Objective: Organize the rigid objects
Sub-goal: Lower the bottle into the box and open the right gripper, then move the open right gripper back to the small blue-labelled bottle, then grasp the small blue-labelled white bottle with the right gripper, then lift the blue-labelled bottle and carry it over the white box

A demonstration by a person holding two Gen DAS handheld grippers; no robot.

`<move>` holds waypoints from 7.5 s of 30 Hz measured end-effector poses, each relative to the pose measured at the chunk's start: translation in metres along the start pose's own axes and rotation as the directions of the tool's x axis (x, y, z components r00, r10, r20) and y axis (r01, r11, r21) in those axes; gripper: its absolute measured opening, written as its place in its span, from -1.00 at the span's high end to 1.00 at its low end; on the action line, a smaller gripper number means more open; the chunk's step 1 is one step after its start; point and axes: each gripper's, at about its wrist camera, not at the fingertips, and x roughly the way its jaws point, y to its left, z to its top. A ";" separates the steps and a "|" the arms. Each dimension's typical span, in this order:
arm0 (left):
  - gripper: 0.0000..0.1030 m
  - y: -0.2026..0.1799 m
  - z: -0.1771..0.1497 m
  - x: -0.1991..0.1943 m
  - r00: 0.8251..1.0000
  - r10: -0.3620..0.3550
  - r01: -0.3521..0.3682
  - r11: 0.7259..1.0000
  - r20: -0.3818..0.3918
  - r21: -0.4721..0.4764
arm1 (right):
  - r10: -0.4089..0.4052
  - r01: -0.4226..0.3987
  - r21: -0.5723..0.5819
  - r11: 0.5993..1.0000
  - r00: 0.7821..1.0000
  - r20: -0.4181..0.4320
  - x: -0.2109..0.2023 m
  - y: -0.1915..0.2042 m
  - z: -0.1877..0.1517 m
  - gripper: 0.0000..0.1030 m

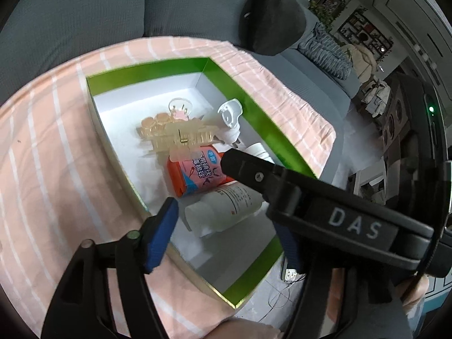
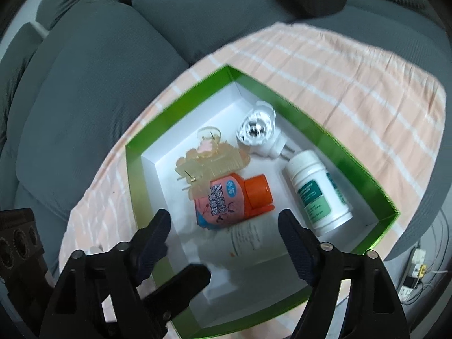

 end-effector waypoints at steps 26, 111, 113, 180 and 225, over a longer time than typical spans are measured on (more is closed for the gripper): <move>-0.68 0.119 -0.048 -0.160 0.922 0.237 -0.152 0.949 0.307 -0.277 | 0.089 -0.033 -0.341 0.940 0.985 0.148 -0.053 0.142 -0.042 -0.76; -0.65 0.285 -0.159 -0.198 0.837 0.533 -0.200 0.510 0.125 -0.837 | 0.016 -0.332 -0.541 0.772 0.862 -0.507 0.153 0.298 -0.135 0.89; -0.65 0.283 -0.157 -0.193 0.834 0.540 -0.223 0.517 0.112 -0.826 | 0.016 -0.298 -0.534 0.791 0.883 -0.468 0.154 0.289 -0.128 0.89; -0.01 0.112 -0.033 -0.149 0.881 0.209 -0.137 0.971 0.425 -0.194 | 0.499 -0.521 -0.249 0.816 0.853 -0.151 0.019 0.203 -0.030 -0.05; -0.01 0.036 0.025 -0.093 0.920 0.032 -0.053 0.998 0.391 0.043 | 0.447 -0.437 -0.119 0.892 0.890 0.085 -0.029 0.106 0.013 -0.05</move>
